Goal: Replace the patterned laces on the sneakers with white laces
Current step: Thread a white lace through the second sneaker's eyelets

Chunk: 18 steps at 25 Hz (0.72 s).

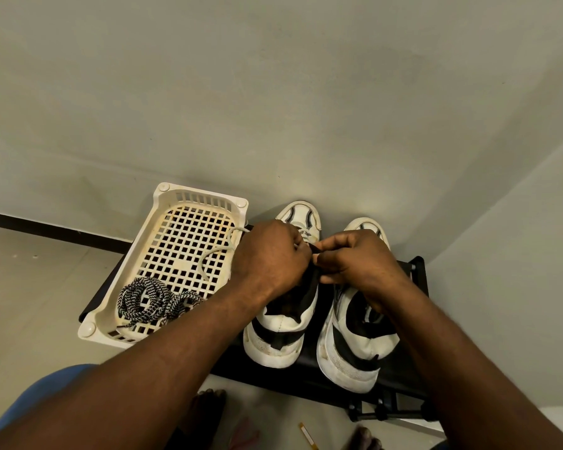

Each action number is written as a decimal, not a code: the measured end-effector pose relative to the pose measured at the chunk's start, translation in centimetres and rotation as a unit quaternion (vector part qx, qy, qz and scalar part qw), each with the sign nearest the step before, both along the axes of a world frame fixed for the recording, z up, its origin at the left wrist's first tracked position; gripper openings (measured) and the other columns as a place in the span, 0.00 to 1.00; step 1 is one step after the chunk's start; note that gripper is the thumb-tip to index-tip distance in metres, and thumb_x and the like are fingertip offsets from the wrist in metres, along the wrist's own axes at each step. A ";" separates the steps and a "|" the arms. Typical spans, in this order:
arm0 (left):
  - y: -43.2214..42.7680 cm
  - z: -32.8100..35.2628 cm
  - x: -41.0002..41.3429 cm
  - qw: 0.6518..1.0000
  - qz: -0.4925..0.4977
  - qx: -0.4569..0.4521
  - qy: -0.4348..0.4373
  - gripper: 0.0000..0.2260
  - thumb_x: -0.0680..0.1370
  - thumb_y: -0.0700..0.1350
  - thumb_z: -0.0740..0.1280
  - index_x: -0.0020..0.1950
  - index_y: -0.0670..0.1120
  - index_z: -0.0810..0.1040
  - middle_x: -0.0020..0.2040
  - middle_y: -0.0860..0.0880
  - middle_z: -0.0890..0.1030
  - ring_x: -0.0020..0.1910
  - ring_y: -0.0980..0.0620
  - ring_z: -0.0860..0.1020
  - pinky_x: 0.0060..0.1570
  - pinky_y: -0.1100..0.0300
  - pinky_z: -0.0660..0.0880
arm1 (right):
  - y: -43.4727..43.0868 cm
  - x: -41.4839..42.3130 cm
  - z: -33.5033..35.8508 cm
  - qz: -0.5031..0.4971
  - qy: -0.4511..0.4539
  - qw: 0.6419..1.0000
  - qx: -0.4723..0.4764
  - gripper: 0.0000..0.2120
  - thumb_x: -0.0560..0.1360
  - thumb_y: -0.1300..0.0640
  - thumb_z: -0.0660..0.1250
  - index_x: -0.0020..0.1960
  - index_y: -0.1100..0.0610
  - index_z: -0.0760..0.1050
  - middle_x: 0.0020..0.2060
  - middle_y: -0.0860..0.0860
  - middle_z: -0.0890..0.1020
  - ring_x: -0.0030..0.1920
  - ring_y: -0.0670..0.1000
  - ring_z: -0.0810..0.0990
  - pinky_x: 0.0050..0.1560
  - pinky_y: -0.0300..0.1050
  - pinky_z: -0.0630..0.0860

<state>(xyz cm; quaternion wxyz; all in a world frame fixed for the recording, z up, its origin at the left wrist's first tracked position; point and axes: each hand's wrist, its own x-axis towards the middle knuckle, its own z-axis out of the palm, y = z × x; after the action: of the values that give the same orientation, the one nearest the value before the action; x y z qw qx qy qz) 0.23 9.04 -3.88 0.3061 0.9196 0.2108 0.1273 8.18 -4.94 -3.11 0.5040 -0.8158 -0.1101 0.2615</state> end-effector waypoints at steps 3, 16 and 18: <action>-0.2 -0.4 0.1 1.000 -0.006 0.010 -0.012 0.08 0.79 0.51 0.69 0.45 0.50 0.86 0.40 0.52 0.84 0.38 0.53 0.81 0.41 0.56 0.79 | -0.1 -0.2 0.2 -0.006 -0.004 1.000 0.013 0.03 0.76 0.64 0.75 0.47 0.57 0.87 0.43 0.54 0.88 0.45 0.53 0.88 0.46 0.51 0.87; -0.5 -1.1 0.2 1.000 0.027 -0.005 0.011 0.08 0.79 0.47 0.67 0.44 0.48 0.83 0.41 0.49 0.82 0.41 0.49 0.81 0.42 0.53 0.79 | 0.3 -0.8 0.1 -0.018 0.006 0.999 0.034 0.04 0.75 0.63 0.77 0.49 0.57 0.85 0.42 0.54 0.88 0.45 0.53 0.89 0.47 0.52 0.87; -0.5 -1.3 0.5 0.999 0.025 0.004 0.029 0.08 0.79 0.47 0.66 0.44 0.47 0.83 0.42 0.48 0.82 0.42 0.47 0.81 0.45 0.50 0.81 | 0.6 -0.8 -0.2 -0.027 0.004 0.999 0.024 0.07 0.72 0.63 0.79 0.49 0.57 0.85 0.41 0.53 0.88 0.45 0.52 0.89 0.46 0.50 0.87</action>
<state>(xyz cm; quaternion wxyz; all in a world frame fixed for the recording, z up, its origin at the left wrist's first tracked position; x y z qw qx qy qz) 0.69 8.52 -5.21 0.2933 0.9184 0.2420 0.1092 7.34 -4.36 -3.33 0.5309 -0.8051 -0.0920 0.2481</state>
